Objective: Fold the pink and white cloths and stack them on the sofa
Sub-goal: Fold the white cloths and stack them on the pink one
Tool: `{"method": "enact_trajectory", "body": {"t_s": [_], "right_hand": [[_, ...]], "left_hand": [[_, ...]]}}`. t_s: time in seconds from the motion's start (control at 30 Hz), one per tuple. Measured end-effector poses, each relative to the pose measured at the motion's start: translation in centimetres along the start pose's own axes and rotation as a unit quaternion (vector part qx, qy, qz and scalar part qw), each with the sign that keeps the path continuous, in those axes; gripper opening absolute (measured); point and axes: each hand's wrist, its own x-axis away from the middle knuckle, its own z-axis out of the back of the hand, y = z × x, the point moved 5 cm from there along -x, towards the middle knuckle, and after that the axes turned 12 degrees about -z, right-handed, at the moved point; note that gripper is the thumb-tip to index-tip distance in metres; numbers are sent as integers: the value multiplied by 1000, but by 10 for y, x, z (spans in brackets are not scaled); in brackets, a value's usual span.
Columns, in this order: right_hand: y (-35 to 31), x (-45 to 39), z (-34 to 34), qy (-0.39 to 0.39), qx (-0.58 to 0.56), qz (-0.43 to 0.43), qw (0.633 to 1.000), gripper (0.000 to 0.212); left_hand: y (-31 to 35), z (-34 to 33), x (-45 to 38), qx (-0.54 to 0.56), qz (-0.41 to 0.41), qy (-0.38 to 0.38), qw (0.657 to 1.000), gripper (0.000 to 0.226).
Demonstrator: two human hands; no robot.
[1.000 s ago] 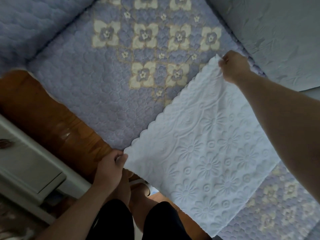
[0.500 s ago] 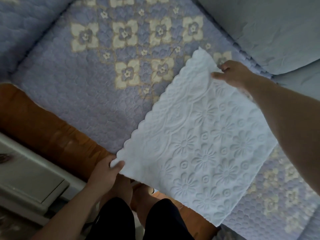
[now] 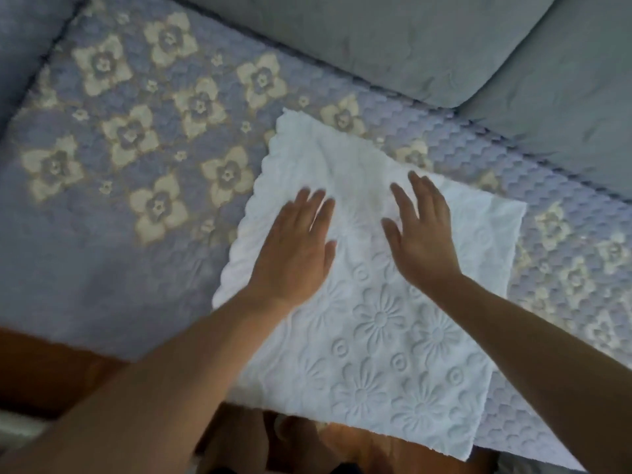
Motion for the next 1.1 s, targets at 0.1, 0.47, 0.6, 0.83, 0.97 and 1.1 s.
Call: {"method": "enact_trajectory", "body": {"t_s": [0.1,0.47,0.6,0.83,0.97,1.1], "right_hand": [[92,2,-20,-23,59,-120,991,63],[147,20,-13,27,23,-260,965,66],[164,26,-45,-79,77,-264,958,70],[181,62,-6,14,-88,-393,915,68],[165,209,5,-4,-187,-550,814,64],[125,344,-17,-119,-279,-683,665,69]], "left_hand": [[-52,-29,-63,-99,-4,-60,993,67],[-48,-30,-111,-195,12,-100,976,68],[-60,-53,-120,-178,30,-164,970,70],[-32,-19,-78,-123,82,-80,986,66],[-21,10,98,-24,259,39,965,67],[-14,-9,242,256,538,82,799,79]]}}
